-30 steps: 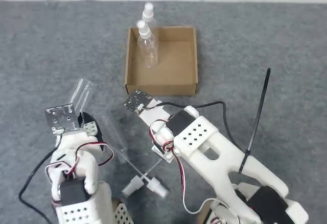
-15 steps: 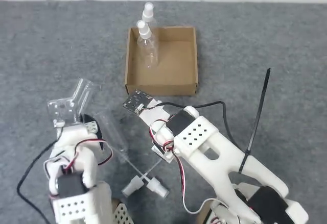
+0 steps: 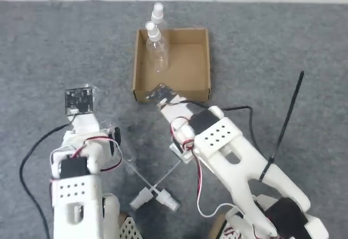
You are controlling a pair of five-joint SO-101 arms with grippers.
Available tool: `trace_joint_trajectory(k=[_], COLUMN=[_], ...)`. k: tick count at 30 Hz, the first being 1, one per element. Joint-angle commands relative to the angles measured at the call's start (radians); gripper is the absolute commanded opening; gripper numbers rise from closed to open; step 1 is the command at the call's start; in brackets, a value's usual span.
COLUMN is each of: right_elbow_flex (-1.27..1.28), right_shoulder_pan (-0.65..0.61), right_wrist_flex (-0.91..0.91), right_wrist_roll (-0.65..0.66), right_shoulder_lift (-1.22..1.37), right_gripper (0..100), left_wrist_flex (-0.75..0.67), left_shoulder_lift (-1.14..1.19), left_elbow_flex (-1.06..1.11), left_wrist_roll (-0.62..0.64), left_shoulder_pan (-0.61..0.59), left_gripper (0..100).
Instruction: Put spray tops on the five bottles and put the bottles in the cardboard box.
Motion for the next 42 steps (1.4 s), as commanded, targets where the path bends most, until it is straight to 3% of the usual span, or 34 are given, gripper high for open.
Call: trace_joint_trajectory(k=[1, 7, 22, 29, 39, 42], right_elbow_flex=[-0.032, -0.043, -0.038, -0.038, -0.049, -0.064], right_shoulder_pan=[0.062, 0.104, 0.108, 0.113, 0.188, 0.213], right_wrist_flex=[-0.025, -0.047, -0.067, -0.067, -0.068, -0.067], right_wrist_roll=[-0.032, -0.08, -0.08, -0.08, -0.098, -0.135], right_shoulder_lift=[-0.064, -0.064, -0.051, -0.056, -0.064, -0.064], right_gripper=[9.6, 9.6, 9.6, 9.7, 9.7, 9.7], left_wrist_flex=[-0.025, -0.031, -0.044, 0.038, 0.126, 0.175], left_shoulder_lift=[0.149, 0.258, 0.562, 0.687, 0.618, 0.582], left_elbow_flex=[-0.107, -0.147, -0.367, -0.463, -0.493, -0.503], left_wrist_roll=[-0.009, 0.021, 0.121, 0.121, 0.115, 0.008], left_shoulder_pan=[0.005, 0.052, -0.181, -0.133, 0.02, 0.02], left_gripper=[20, 20, 21, 21, 21, 21])
